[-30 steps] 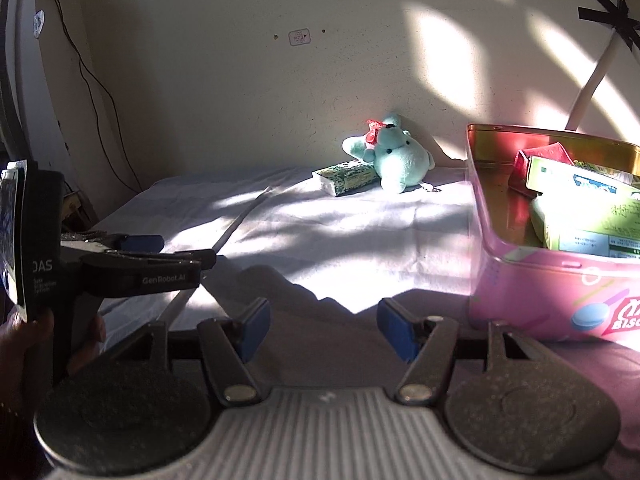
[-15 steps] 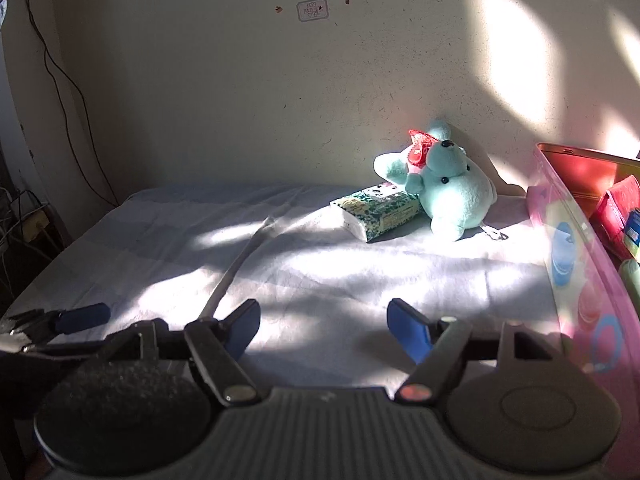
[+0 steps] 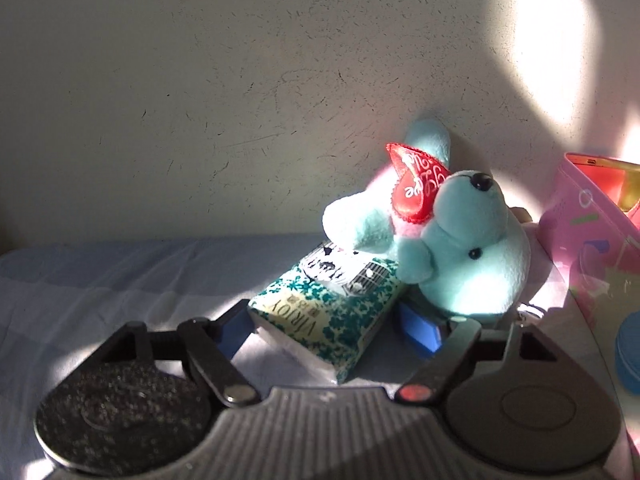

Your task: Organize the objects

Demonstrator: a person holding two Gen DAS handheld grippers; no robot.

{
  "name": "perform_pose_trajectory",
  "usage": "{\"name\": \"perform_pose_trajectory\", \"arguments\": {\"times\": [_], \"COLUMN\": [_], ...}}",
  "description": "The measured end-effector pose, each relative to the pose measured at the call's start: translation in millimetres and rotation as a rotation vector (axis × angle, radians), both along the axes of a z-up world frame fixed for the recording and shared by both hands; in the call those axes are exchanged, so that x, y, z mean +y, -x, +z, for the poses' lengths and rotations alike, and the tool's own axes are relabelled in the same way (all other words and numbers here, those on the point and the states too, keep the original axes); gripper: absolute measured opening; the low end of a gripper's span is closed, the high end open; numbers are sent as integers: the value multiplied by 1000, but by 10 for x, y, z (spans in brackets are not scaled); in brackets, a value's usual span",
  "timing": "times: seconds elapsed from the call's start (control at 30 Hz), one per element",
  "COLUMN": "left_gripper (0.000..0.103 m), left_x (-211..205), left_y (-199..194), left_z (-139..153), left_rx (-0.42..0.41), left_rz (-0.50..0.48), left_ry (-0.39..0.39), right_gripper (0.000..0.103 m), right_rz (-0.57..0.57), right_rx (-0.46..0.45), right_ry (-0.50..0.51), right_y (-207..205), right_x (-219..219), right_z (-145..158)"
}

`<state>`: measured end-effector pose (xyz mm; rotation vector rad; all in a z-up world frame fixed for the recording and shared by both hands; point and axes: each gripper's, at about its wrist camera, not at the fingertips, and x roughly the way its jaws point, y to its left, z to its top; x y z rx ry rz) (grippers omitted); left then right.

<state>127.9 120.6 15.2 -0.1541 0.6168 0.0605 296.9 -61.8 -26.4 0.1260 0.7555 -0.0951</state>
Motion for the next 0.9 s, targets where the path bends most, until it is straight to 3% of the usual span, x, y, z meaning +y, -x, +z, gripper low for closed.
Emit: {"name": "perform_pose_trajectory", "arguments": {"times": [0.13,0.23,0.27,0.33,0.4,0.5,0.63,0.8,0.9], "left_gripper": [77,77,77,77,77,77,79,80,80], "left_x": [-24,-42,-50,-69,-92,-129,-175,-218,-240], "left_y": [-23,-16,-18,-25,-33,-38,-28,-14,-6], "left_z": [-36,-51,-58,-77,-93,-116,-134,-145,-149], "left_rx": [13,21,24,30,36,39,37,33,32], "left_rz": [-8,-12,-14,-21,-29,-41,-52,-63,-67], "left_ry": [-11,-18,-21,-31,-39,-56,-85,-111,-124], "right_gripper": [68,68,68,68,69,69,70,76,78], "right_rz": [76,226,226,367,404,564,696,707,584], "right_rx": [-18,-27,-27,-36,-39,-55,-65,-75,-84], "right_ry": [30,33,33,36,37,47,60,47,58], "right_y": [224,676,676,1107,1224,1692,2282,2707,2971], "right_x": [-34,-24,-24,-24,-34,-56,-134,-380,-694], "right_z": [-8,13,13,33,37,63,136,177,143]}}
